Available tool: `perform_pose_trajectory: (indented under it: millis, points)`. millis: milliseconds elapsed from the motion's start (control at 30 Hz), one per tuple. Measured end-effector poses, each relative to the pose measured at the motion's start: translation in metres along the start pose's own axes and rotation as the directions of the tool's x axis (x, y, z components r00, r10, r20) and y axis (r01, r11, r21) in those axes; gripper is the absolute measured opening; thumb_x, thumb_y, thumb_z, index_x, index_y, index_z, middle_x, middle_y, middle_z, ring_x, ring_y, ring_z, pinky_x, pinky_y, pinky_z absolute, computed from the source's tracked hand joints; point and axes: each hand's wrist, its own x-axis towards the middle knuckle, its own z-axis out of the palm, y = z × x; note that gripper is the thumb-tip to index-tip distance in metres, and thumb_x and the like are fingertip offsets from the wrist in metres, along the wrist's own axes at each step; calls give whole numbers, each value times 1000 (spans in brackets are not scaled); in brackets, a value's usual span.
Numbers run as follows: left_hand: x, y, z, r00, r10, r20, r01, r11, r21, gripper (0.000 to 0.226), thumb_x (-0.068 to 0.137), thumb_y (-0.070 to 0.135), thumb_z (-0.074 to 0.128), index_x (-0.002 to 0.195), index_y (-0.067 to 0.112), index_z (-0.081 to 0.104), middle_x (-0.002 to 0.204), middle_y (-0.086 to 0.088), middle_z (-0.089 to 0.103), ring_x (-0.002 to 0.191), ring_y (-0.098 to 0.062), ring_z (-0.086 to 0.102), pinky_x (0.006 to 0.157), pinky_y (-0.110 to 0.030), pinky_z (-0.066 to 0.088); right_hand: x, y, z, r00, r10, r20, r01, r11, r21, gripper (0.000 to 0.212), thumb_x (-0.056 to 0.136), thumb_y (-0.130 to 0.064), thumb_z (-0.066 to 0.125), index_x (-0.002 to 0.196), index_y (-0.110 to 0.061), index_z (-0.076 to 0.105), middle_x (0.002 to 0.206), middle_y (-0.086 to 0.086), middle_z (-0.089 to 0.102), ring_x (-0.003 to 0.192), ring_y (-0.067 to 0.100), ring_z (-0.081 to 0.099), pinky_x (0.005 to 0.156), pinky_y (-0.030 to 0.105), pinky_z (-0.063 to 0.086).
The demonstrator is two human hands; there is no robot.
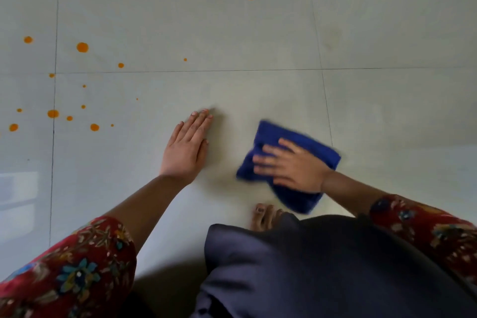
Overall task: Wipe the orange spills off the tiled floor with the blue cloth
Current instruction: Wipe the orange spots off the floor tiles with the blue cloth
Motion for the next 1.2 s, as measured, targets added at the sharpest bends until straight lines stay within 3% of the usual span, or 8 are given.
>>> perform_pose_trajectory:
  millis: [133, 233, 300, 500, 600, 700, 900, 1200]
  points:
    - [-2, -8, -7, 998, 16, 62, -20, 998, 55, 58, 97, 32, 26, 153, 23, 16, 160, 9, 10, 148, -10, 6, 118, -24, -2, 44, 9, -15, 717, 690, -102, -666, 720, 196, 54, 100, -41, 28, 152, -27, 21, 158, -4, 28, 146, 27, 24, 113, 55, 25]
    - [-6, -23, -29, 975, 150, 165, -180, 967, 182, 61, 96, 40, 21, 153, 23, 10, 160, 7, 8, 148, -14, 10, 118, -27, 0, 70, -15, -14, 985, 165, -60, -158, 983, 98, 53, 100, -42, 32, 151, -28, 25, 159, -3, 26, 147, 27, 20, 118, 49, 14]
    - [-13, -37, -51, 957, 189, 222, -240, 942, 233, 65, 94, 48, 15, 153, 27, 0, 160, 11, -2, 148, -10, 0, 118, -26, -3, 78, 4, -20, 988, -149, -26, 149, 989, 6, 51, 101, -45, 33, 150, -35, 25, 159, -10, 23, 149, 22, 14, 119, 51, 6]
    - [-59, -90, -101, 927, 166, 336, -263, 926, 271, 69, 92, 58, 10, 151, 32, -14, 159, 13, -11, 144, -3, -18, 116, -24, -9, 147, 13, -38, 713, 698, -65, -678, 711, 190, 53, 97, -50, 29, 149, -41, 25, 159, -15, 20, 146, 44, 12, 104, 77, 12]
    - [-82, -106, -112, 935, 121, 333, -242, 905, 351, 71, 94, 56, 20, 154, 24, 1, 160, 4, 12, 147, -14, 12, 115, -28, 6, 145, -15, -34, 984, 177, -20, -176, 983, 46, 55, 99, -47, 28, 152, -35, 22, 161, -9, 17, 148, 38, 11, 110, 68, 16]
    - [-101, -110, -115, 971, 24, 238, -101, 943, 318, 70, 94, 56, 22, 154, 26, 5, 160, 6, 13, 146, -15, 16, 115, -27, 4, 142, 25, -42, 949, -280, 146, 289, 956, -48, 58, 99, -50, 30, 153, -35, 17, 160, -9, 18, 148, 27, 17, 117, 53, 13]
    - [-139, -130, -82, 886, -463, -23, 462, 886, -34, 74, 87, 65, 18, 151, 36, -5, 159, 17, -5, 147, -5, -4, 119, -26, 5, 226, 56, -79, 938, 85, 335, -92, 996, 6, 68, 74, -70, -27, 133, -41, -42, 145, -11, -46, 143, 26, -29, 116, 50, -16]
    - [-167, -163, -61, 762, -635, -129, 626, 773, -107, 66, 95, 56, 21, 153, 32, 2, 161, 13, 1, 148, -6, -7, 120, -28, -2, 247, -6, -64, 882, -439, 169, 463, 875, -143, 60, 94, -57, 29, 151, -43, 15, 161, -13, 14, 148, 24, 12, 110, 64, 8]
